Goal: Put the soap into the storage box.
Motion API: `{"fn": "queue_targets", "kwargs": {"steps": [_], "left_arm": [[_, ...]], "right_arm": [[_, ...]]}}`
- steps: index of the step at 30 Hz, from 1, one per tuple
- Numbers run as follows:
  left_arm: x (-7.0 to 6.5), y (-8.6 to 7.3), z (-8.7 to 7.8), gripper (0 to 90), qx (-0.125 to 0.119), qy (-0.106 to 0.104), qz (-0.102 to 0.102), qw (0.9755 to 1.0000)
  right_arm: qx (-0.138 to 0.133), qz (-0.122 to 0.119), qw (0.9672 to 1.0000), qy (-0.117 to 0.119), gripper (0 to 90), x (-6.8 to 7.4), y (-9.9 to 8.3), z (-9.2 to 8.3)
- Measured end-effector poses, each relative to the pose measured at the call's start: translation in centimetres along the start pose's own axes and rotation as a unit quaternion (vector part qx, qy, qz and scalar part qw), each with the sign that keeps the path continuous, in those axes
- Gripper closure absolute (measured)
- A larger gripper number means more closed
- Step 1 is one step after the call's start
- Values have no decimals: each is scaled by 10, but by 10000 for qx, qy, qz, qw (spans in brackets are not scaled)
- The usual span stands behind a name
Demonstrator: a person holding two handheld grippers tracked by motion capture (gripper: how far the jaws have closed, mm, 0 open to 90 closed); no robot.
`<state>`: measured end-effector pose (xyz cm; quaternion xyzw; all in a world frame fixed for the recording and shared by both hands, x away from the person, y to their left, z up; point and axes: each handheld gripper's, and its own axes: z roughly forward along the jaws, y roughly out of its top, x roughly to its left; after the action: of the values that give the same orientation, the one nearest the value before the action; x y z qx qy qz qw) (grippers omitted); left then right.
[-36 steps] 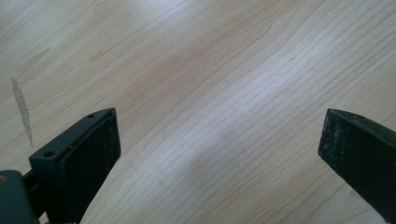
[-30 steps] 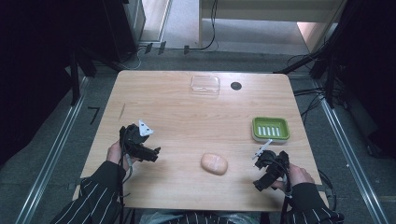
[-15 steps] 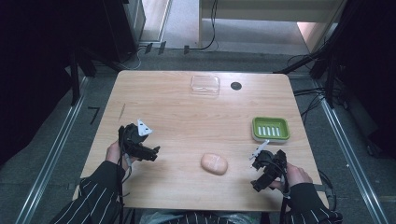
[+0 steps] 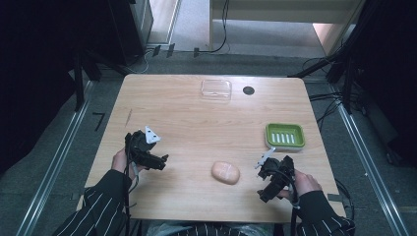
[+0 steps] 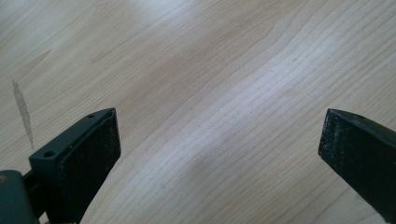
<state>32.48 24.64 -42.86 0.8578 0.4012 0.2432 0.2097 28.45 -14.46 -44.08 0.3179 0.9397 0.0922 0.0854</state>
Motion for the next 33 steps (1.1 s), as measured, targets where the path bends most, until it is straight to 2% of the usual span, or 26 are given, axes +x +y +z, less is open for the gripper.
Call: {"fn": "queue_targets", "kwargs": {"steps": [10,13,16,33], "left_arm": [[0,0,1,0,28,7,-23,10000],[0,1,1,0,61,10,19,10000],[-2,2,2,0,50,-1,27,10000],[1,0,2,0,44,-13,-7,10000]], "right_arm": [[-128,-221,9997,-11,6,5,14,0],[-136,-210,9997,12,6,6,16,0],[-172,-345,9993,-6,6,6,19,-1],[-233,-505,9985,13,0,9,42,0]]}}
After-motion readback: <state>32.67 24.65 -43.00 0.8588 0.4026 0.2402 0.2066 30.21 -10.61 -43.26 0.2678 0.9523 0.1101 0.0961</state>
